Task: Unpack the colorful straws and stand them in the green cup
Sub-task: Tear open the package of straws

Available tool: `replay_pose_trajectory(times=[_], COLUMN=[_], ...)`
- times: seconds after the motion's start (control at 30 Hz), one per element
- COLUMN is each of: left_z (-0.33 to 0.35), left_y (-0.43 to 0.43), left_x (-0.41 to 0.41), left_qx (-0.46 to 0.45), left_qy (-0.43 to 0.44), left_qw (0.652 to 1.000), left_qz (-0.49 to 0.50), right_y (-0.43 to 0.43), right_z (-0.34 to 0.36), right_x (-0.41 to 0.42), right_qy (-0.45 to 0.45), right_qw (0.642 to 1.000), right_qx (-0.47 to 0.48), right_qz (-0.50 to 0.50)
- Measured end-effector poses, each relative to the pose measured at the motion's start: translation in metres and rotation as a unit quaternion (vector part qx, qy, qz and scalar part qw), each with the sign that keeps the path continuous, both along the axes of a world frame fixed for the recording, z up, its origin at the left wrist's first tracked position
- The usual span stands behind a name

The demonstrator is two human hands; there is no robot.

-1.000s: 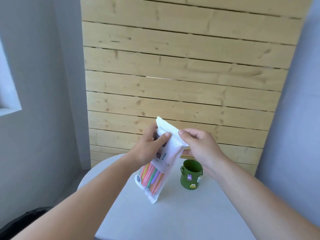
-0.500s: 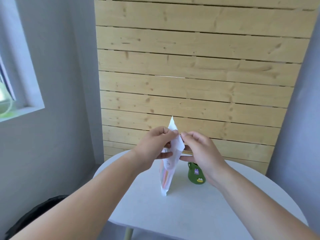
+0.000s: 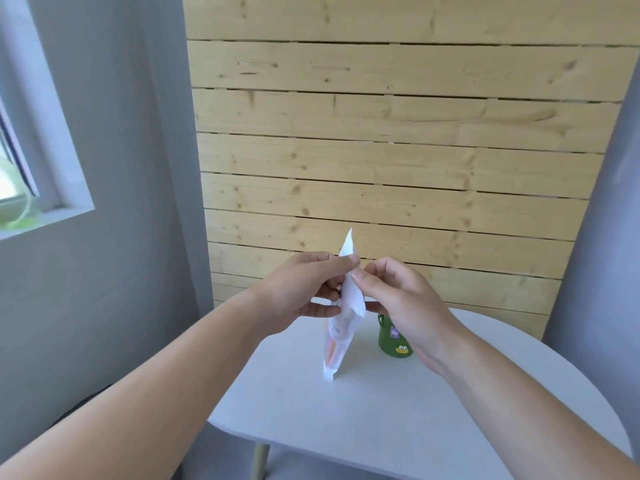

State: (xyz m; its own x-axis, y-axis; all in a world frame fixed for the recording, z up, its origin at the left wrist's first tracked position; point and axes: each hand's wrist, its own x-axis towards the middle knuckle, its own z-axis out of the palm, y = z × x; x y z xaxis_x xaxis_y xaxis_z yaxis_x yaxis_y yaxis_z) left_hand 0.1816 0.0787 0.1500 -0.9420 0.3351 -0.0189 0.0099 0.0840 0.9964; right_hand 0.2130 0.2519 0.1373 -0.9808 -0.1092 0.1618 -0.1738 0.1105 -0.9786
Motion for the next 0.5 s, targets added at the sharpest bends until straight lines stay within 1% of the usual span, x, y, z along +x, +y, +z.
replay_pose_trajectory(times=[0.27, 0.5], left_z=[0.005, 0.009], left_y=[0.0, 0.006], left_x=[-0.003, -0.003], left_qx=[-0.026, -0.043], left_qy=[0.007, 0.006], left_qw=[1.0, 0.999], left_qz=[-0.004, -0.004], right_y=[0.001, 0.001], right_z=[0.0, 0.007], right_x=[-0.003, -0.002], right_qy=[-0.004, -0.001], right_qw=[0.999, 1.0], right_qx=[-0.034, -0.022], right_qz=[0.003, -0.021])
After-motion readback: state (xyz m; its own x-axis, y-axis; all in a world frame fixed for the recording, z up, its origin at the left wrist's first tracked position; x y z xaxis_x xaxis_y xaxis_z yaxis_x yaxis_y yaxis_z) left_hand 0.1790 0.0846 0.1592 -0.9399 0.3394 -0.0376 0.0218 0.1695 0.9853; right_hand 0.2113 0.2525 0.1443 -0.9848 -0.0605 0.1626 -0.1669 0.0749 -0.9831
